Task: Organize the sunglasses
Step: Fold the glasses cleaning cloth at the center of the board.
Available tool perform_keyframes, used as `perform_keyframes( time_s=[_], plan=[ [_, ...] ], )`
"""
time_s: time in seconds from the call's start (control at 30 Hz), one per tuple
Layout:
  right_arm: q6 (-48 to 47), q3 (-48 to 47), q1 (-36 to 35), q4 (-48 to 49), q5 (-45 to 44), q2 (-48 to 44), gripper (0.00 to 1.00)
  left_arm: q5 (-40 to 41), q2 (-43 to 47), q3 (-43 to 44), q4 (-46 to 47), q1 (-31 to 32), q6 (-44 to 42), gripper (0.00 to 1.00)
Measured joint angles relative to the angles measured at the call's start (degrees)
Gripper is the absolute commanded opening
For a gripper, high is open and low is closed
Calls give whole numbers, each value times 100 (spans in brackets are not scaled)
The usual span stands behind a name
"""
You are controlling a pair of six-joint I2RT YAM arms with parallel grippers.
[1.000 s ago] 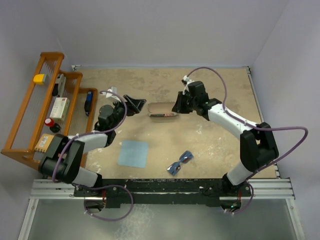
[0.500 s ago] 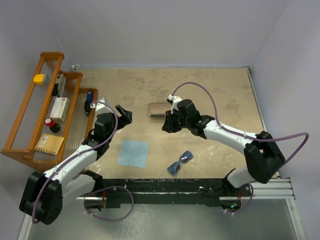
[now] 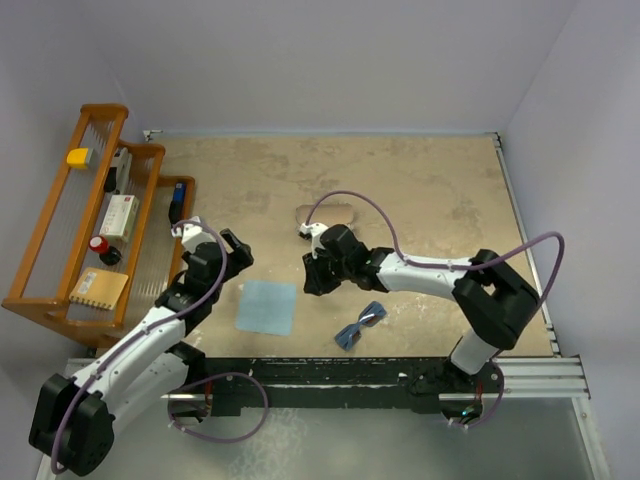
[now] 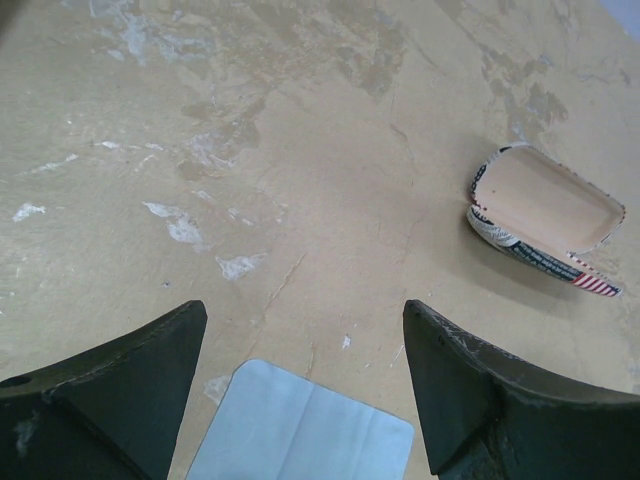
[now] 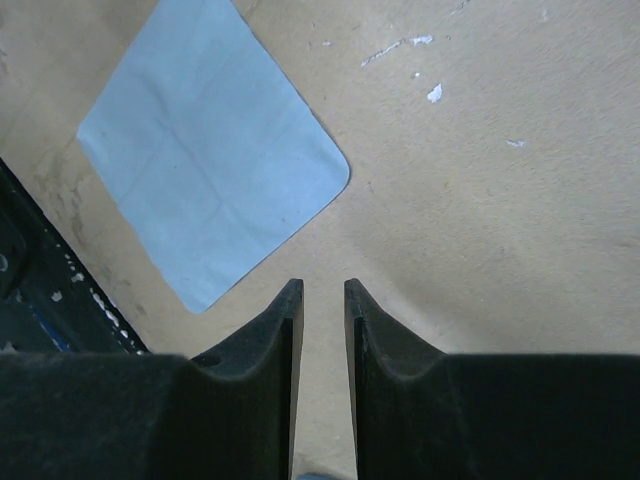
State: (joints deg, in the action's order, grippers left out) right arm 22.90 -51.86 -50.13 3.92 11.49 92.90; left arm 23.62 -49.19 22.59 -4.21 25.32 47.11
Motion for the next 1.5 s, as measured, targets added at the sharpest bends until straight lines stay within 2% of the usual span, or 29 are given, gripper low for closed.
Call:
perform_keyframes(
  time_s=[0.13, 0.47, 1.03, 1.27, 1.4, 1.5],
  plan=[
    [9, -33, -92, 81, 4, 354, 26, 116, 319, -7, -129, 0, 35, 77],
    [7, -675, -302, 168, -44, 1095, 28, 70, 391, -188, -144, 0, 33, 77],
    [-42, -916, -330, 334, -153, 1499, 28, 20, 638, -236, -129, 0, 33, 77],
    [-39, -955, -472, 348, -155, 1543, 19, 17, 610, -236, -114, 11, 33, 77],
    [-39, -964, -511, 339, -155, 1558, 2, 9, 608, -236, -109, 20, 31, 77],
    [-39, -964, -511, 323, -160, 1572, 0, 2, 608, -236, -111, 20, 33, 77]
  ],
)
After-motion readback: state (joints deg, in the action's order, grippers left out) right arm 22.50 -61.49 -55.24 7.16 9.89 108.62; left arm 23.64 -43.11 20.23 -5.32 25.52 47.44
